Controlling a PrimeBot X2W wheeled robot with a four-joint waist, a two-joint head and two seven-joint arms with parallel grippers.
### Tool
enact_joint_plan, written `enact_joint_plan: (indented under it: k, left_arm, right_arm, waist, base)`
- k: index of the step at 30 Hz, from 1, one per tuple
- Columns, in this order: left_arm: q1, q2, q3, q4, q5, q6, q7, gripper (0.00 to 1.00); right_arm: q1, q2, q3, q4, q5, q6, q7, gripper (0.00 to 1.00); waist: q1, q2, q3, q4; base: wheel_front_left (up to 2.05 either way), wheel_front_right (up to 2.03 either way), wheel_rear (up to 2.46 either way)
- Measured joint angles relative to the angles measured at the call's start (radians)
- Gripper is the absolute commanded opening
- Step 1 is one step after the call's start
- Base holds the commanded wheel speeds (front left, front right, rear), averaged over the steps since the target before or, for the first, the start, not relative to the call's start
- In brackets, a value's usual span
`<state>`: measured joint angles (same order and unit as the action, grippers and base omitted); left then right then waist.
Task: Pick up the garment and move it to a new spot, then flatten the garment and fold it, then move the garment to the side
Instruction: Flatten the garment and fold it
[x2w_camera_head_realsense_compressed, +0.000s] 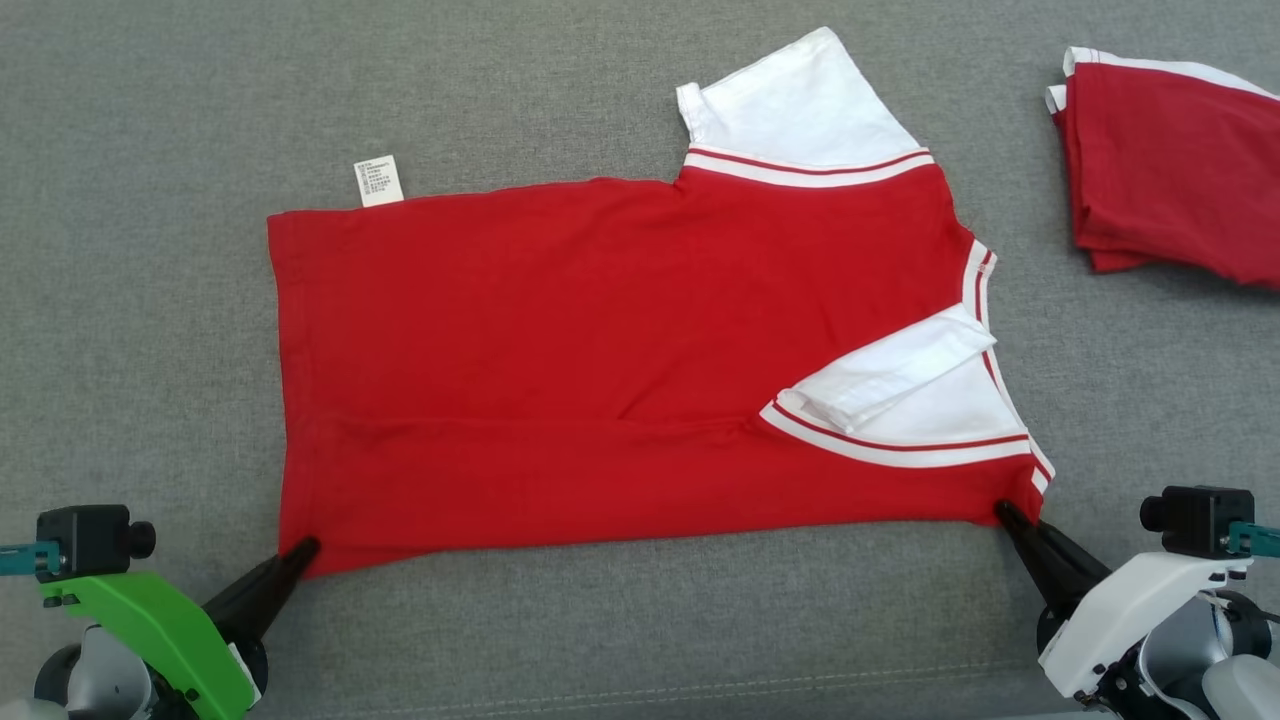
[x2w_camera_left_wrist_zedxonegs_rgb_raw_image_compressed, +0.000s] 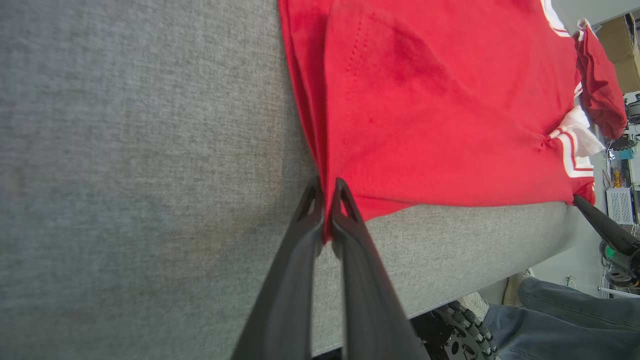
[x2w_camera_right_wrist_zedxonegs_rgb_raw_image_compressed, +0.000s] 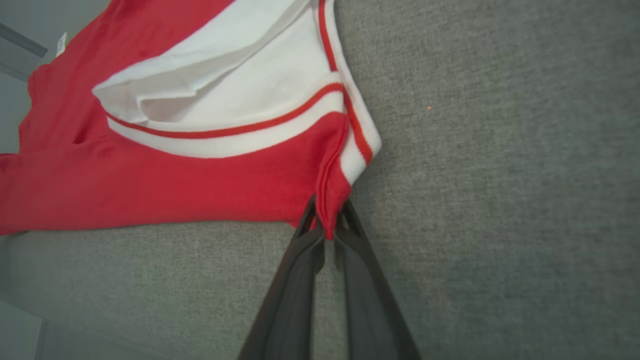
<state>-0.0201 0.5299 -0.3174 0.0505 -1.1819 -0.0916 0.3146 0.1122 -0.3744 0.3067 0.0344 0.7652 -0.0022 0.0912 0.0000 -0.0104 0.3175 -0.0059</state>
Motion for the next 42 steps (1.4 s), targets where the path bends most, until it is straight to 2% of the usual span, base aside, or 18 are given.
enact_joint_plan:
  k: [1, 2, 3, 9, 13, 15, 20, 23, 27, 32, 34, 39, 42]
  left_arm:
    - [0.001, 0.000, -0.001, -0.005, 0.000, 0.001, 0.000, 0.96]
    - [0.004, 0.002, -0.003, -0.013, 0.002, 0.001, 0.002, 1.00]
    - [0.011, 0.005, -0.004, -0.023, 0.005, 0.004, 0.002, 1.00]
    - [0.049, 0.074, 0.030, -0.077, 0.039, 0.025, -0.004, 1.00]
    - [-0.011, 0.155, 0.074, -0.131, 0.105, 0.032, -0.012, 1.00]
    - [-0.065, 0.174, 0.087, -0.156, 0.113, 0.035, -0.003, 1.00]
    - [-0.229, 0.186, 0.077, -0.191, 0.127, 0.030, 0.051, 1.00]
    - [-0.327, 0.192, 0.055, -0.189, 0.150, 0.030, 0.080, 1.00]
    - [-0.410, 0.185, 0.004, -0.163, 0.167, 0.030, 0.126, 1.00]
    - [-0.507, 0.137, -0.026, -0.132, 0.173, 0.027, 0.143, 1.00]
    - [-0.546, 0.119, -0.034, -0.123, 0.176, 0.021, 0.143, 1.00]
    - [-0.606, 0.024, -0.083, -0.067, 0.202, 0.009, 0.132, 1.00]
    - [-0.632, 0.014, -0.097, -0.058, 0.202, -0.001, 0.124, 1.00]
  right_arm:
    - [-0.001, -0.009, 0.002, -0.006, -0.007, -0.001, 0.007, 0.62]
    - [-0.001, -0.018, 0.003, -0.014, -0.018, -0.002, 0.014, 0.87]
    - [-0.002, -0.026, 0.005, -0.024, -0.026, -0.008, 0.020, 1.00]
    - [-0.026, -0.111, 0.016, -0.115, -0.049, -0.008, 0.096, 1.00]
    - [-0.170, -0.172, -0.022, -0.195, -0.100, -0.008, 0.127, 1.00]
    - [-0.257, -0.188, -0.032, -0.224, -0.101, -0.008, 0.155, 1.00]
    - [-0.468, -0.186, -0.038, -0.224, -0.116, -0.019, 0.220, 1.00]
    - [-0.597, -0.147, -0.031, -0.187, -0.117, -0.028, 0.259, 1.00]
    - [-0.719, -0.099, 0.008, -0.117, -0.122, -0.047, 0.315, 1.00]
    - [-0.844, -0.070, 0.012, -0.047, -0.166, -0.072, 0.341, 1.00]
    - [-0.893, -0.069, 0.007, -0.027, -0.186, -0.080, 0.341, 1.00]
    - [-0.935, -0.065, -0.001, 0.082, -0.221, -0.081, 0.332, 1.00]
    - [-0.949, -0.064, -0.005, 0.119, -0.230, -0.096, 0.332, 1.00]
  waist:
    - [0.0000, 0.0000, 0.001, 0.004]
    - [0.0000, 0.0000, 0.002, 0.007]
    - [0.0000, 0.0000, 0.004, 0.008]
    - [0.0000, 0.0000, 0.026, 0.010]
    - [0.0000, 0.0000, 0.054, 0.009]
    - [0.0000, 0.0000, 0.071, 0.008]
    - [0.0000, 0.0000, 0.126, 0.006]
    - [0.0000, 0.0000, 0.162, 0.008]
    - [0.0000, 0.0000, 0.213, 0.014]
    - [0.0000, 0.0000, 0.278, 0.029]
    - [0.0000, 0.0000, 0.303, 0.037]
    - [0.0002, 0.0000, 0.356, 0.067]
    - [0.0000, 0.0000, 0.374, 0.091]
  base:
    - [0.00, 0.00, 0.00]
    - [0.00, 0.00, 0.00]
    - [0.00, 0.00, 0.00]
    - [0.00, 0.00, 0.00]
    - [0.00, 0.00, 0.00]
    - [0.00, 0.00, 0.00]
    - [0.00, 0.00, 0.00]
    - [0.00, 0.00, 0.00]
    - [0.00, 0.00, 0.00]
    - [0.00, 0.00, 0.00]
    - [0.00, 0.00, 0.00]
    - [0.00, 0.00, 0.00]
    - [0.00, 0.00, 0.00]
